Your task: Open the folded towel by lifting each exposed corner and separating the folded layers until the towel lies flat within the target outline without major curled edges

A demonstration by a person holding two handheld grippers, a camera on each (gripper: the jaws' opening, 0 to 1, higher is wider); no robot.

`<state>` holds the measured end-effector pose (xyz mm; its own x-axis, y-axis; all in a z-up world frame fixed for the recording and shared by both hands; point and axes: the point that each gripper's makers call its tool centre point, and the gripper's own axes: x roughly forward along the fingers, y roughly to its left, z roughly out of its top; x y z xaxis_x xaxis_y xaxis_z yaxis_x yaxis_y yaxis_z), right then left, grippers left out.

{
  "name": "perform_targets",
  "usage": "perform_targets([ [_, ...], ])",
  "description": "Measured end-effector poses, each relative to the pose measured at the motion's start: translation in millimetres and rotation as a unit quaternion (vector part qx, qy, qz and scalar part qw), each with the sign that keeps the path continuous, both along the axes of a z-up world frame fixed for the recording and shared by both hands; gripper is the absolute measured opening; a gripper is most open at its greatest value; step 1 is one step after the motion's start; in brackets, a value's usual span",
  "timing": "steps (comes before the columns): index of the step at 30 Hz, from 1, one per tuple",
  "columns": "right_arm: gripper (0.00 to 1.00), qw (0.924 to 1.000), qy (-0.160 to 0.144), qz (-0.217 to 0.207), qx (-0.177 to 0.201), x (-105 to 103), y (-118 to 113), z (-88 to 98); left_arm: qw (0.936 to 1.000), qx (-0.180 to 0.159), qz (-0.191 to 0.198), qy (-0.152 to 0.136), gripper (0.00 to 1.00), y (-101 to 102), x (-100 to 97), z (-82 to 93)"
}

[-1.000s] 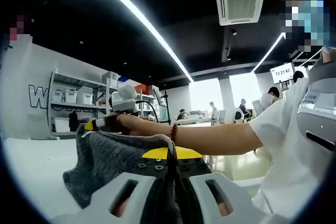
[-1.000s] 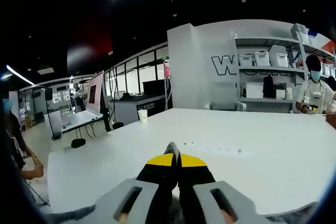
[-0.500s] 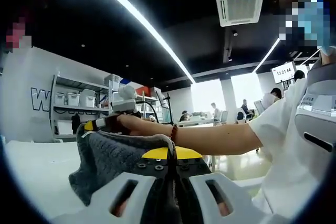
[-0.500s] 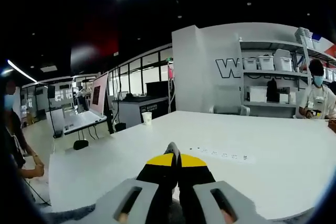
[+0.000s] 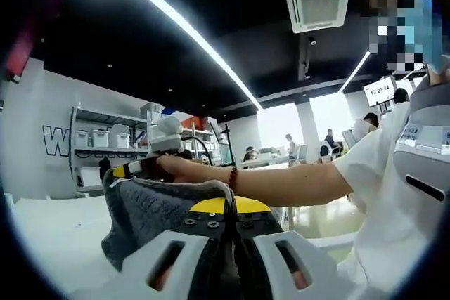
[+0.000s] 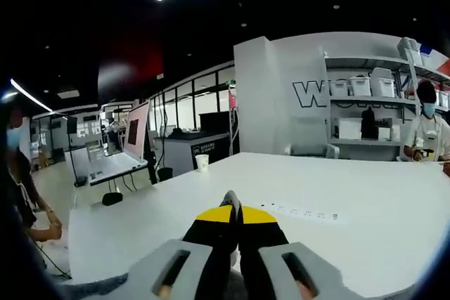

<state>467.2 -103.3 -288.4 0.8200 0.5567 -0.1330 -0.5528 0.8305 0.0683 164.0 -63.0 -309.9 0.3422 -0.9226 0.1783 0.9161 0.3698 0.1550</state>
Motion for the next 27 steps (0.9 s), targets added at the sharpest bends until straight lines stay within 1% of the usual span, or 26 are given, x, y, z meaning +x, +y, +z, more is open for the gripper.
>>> perform_targets([
  [5, 0.0, 1.0, -0.005, 0.0, -0.002, 0.9, 7.4, 2.0, 0.9999, -0.009, 0.001, 0.006, 0.0, 6.4, 1.9, 1.6],
  [13, 0.0, 0.9999, -0.009, 0.007, -0.004, 0.2, 23.0, 5.5, 0.9999, -0.001, 0.011, 0.0, 0.0, 17.2, 1.6, 3.3],
  [24, 0.0, 0.9997, -0.016, 0.016, -0.009, 1.2, 42.2, 13.0, 0.9996, -0.017, 0.022, -0.001, 0.0, 39.0, 3.6, 10.6],
  [27, 0.0, 0.9996, -0.017, 0.019, -0.01, 1.5, 47.0, 13.7, 0.9995, -0.018, 0.025, -0.002, 0.0, 42.0, 4.2, 11.5],
])
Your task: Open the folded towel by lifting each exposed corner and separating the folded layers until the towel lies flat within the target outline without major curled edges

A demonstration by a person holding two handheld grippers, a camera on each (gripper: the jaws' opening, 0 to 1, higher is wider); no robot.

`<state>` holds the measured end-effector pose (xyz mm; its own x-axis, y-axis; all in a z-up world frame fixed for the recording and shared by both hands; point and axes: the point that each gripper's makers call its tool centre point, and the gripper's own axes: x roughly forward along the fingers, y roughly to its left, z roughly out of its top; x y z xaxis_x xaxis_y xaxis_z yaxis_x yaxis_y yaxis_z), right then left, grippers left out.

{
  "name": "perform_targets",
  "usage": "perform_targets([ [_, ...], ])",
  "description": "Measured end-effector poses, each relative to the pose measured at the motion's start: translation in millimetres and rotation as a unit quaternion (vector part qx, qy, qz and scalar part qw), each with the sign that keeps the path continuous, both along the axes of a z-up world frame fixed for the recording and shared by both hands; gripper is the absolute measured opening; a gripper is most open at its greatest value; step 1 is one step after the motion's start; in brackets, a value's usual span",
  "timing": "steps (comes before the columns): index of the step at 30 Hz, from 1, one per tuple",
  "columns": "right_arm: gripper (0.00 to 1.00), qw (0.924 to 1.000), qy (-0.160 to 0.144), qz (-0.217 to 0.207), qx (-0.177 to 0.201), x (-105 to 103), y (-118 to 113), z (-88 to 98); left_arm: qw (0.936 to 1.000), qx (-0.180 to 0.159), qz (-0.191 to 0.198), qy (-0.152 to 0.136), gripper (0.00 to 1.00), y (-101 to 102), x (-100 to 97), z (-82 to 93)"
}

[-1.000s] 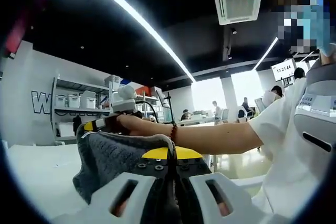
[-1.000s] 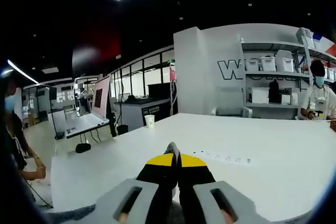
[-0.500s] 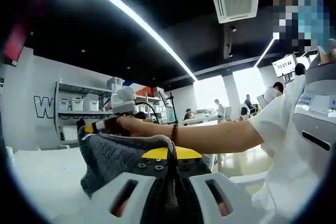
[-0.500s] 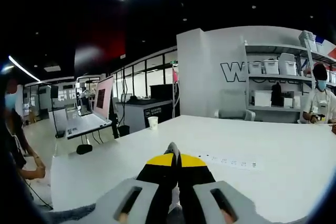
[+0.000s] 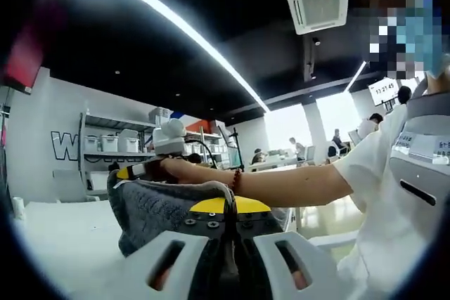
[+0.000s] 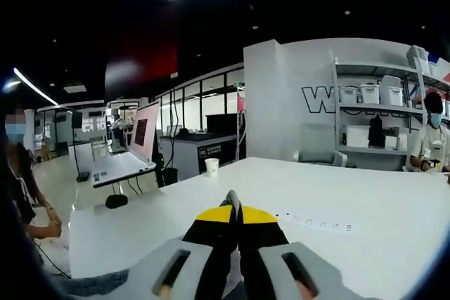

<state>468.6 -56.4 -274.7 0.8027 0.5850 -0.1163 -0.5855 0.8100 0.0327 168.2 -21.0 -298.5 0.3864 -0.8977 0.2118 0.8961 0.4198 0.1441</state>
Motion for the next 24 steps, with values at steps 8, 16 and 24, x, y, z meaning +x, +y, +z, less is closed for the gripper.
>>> perform_targets([
  [8, 0.0, 1.0, -0.002, 0.005, 0.003, 2.5, 11.9, 2.6, 0.9999, 0.006, 0.009, -0.007, 0.0, 7.0, 0.6, 2.7],
  [16, 0.0, 0.9999, -0.006, 0.005, 0.008, 2.2, 18.4, 5.7, 0.9998, 0.006, 0.015, -0.009, 0.0, 16.1, 0.6, 6.3],
  [24, 0.0, 0.9998, -0.007, 0.012, 0.012, 1.4, 33.9, 3.7, 0.9996, 0.012, 0.023, -0.011, 0.0, 26.3, -0.2, 5.8],
])
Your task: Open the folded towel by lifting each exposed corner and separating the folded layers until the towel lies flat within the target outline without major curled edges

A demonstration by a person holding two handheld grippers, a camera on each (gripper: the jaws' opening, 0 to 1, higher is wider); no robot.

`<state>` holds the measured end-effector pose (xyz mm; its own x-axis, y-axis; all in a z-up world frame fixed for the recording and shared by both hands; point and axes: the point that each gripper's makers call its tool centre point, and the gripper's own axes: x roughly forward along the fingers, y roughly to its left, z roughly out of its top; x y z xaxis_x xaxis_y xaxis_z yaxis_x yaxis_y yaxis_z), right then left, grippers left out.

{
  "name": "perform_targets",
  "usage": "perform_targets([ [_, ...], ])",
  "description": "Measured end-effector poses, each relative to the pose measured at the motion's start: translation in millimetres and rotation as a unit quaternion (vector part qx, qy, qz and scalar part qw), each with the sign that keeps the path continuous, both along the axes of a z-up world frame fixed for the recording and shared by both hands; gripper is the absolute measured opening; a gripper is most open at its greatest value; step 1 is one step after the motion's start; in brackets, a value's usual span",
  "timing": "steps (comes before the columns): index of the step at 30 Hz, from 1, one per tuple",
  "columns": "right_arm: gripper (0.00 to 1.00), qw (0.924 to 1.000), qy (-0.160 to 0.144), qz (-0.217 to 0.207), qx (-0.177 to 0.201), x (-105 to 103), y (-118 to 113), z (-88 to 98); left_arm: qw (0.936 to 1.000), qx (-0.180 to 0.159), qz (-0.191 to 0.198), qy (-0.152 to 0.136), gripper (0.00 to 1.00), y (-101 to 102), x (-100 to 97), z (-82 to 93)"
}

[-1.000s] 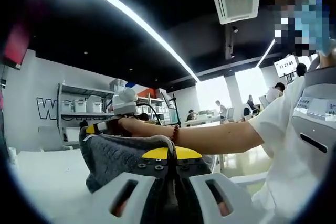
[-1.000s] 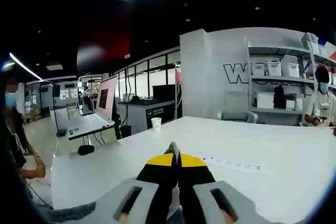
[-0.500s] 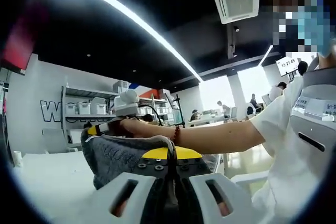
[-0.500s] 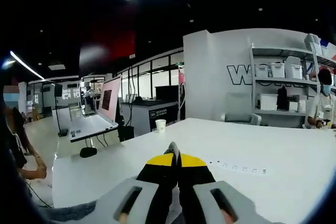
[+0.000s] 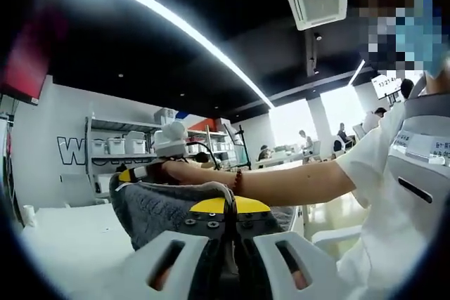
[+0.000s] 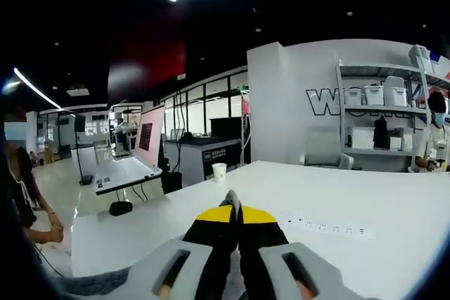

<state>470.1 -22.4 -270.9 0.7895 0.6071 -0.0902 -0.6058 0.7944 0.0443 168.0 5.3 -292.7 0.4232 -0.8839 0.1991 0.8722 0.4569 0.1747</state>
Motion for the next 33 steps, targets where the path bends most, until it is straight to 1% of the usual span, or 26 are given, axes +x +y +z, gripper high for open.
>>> perform_targets([
  [8, 0.0, 1.0, -0.007, 0.005, 0.004, -1.0, 10.0, 4.5, 1.0, 0.002, 0.007, -0.003, 0.0, 9.6, 0.2, 1.2],
  [14, 0.0, 0.9999, -0.008, 0.007, 0.005, 0.0, 17.8, 4.2, 0.9999, 0.001, 0.014, -0.003, 0.0, 18.8, 0.7, 0.5],
  [18, 0.0, 0.9999, -0.009, 0.013, 0.004, 1.9, 26.0, 3.8, 0.9998, 0.008, 0.019, -0.004, 0.01, 23.6, 2.1, -1.2],
  [22, 0.0, 0.9999, -0.008, 0.014, 0.003, 2.9, 29.5, 0.2, 0.9997, 0.009, 0.022, -0.004, 0.01, 26.8, 2.9, -2.2],
  [24, 0.0, 0.9998, -0.008, 0.015, 0.005, 3.6, 32.3, -1.0, 0.9995, 0.015, 0.026, -0.005, 0.01, 29.7, 4.4, -5.5],
  [27, 0.0, 0.9998, -0.007, 0.016, 0.003, 4.4, 34.8, -5.3, 0.9996, 0.009, 0.028, 0.002, 0.01, 34.3, 5.9, -8.1],
  [32, 0.0, 0.9998, 0.001, 0.018, 0.005, 6.5, 37.5, -11.5, 0.9993, 0.015, 0.034, 0.004, 0.01, 36.9, 6.8, -12.0],
  [33, 0.0, 0.9997, 0.005, 0.021, 0.008, 6.6, 41.2, -14.5, 0.9992, 0.018, 0.036, 0.003, 0.01, 38.1, 6.7, -13.4],
])
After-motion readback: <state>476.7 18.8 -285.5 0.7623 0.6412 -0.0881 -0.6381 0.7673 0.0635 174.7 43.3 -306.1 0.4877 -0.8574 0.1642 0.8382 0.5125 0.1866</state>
